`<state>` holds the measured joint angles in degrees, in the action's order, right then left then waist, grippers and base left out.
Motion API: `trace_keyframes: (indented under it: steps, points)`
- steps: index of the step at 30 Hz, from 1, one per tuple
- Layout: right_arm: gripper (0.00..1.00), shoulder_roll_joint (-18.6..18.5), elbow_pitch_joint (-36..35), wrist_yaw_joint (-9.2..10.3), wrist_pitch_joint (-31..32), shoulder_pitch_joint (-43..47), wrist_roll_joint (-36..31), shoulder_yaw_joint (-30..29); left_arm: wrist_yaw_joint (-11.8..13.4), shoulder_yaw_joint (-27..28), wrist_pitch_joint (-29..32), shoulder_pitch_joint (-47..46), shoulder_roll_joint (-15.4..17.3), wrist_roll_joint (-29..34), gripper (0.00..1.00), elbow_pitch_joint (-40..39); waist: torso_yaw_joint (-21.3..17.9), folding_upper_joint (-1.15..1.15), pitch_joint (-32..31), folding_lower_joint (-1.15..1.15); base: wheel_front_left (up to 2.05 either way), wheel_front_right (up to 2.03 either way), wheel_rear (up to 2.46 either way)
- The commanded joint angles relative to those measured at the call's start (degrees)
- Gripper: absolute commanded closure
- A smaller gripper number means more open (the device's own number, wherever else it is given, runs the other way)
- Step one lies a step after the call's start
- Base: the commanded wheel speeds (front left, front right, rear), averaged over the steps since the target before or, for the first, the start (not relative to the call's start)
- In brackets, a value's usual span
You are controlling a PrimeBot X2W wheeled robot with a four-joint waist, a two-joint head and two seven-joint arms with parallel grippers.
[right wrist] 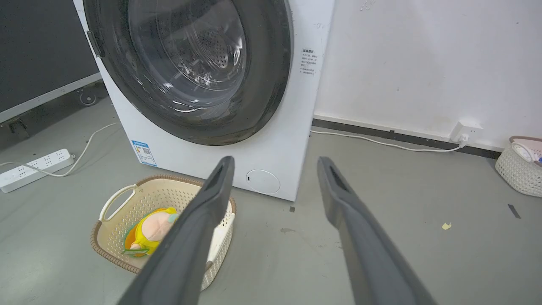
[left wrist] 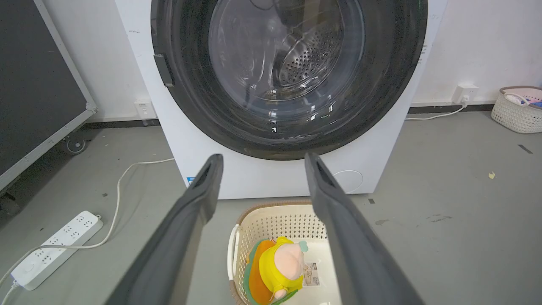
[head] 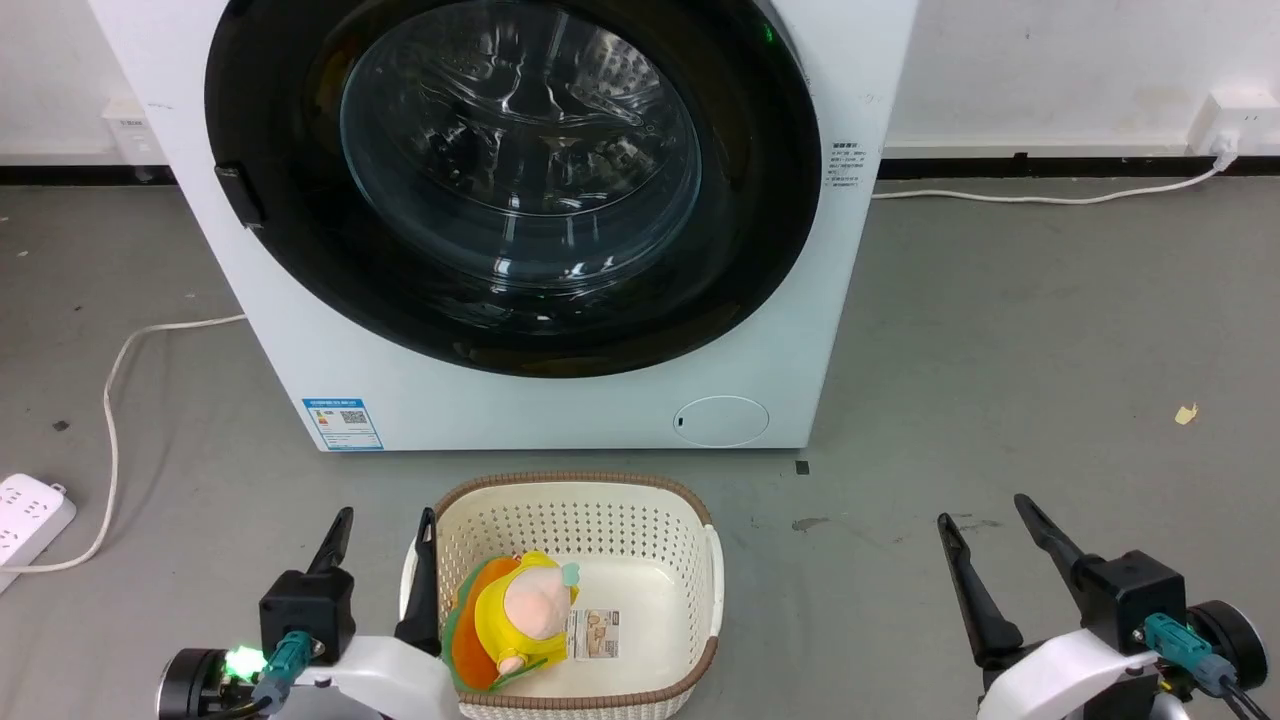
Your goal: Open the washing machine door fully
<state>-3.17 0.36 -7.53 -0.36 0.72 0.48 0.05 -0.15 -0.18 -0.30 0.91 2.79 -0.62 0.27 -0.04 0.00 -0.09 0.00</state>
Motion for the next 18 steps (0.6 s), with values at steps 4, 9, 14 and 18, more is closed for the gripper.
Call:
trace_keyframes:
  steps: [4, 9, 14, 18]
  points:
    - [0.0, 0.04, 0.09, 0.0, -1.02, 0.12, 0.13, -0.07, 0.43, -0.47, -1.02, 0.13, 0.01, -0.08, 0.0, 0.1, 0.02, 0.0, 0.03, 0.0, 0.0, 0.0, 0.0]
    - [0.0, 0.05, -0.06, 0.01, -1.61, 0.11, 0.23, -0.04, 0.66, -0.82, -1.61, 0.17, 0.01, -0.18, 0.0, 0.09, 0.09, 0.0, 0.17, 0.0, 0.0, 0.0, 0.0]
    - [0.0, 0.06, -0.11, 0.01, -2.21, -0.26, 0.04, -0.12, 0.85, -1.18, -2.21, -0.02, 0.02, -0.28, 0.0, 0.0, 0.28, 0.0, 0.75, 0.0, 0.0, 0.0, 0.0]
    - [0.0, 0.04, 0.16, 0.01, -2.69, -1.09, -0.25, -0.04, 1.02, -1.44, -2.69, -0.42, 0.02, -0.37, 0.0, -0.19, 0.48, 0.0, 1.62, 0.0, 0.0, 0.0, 0.0]
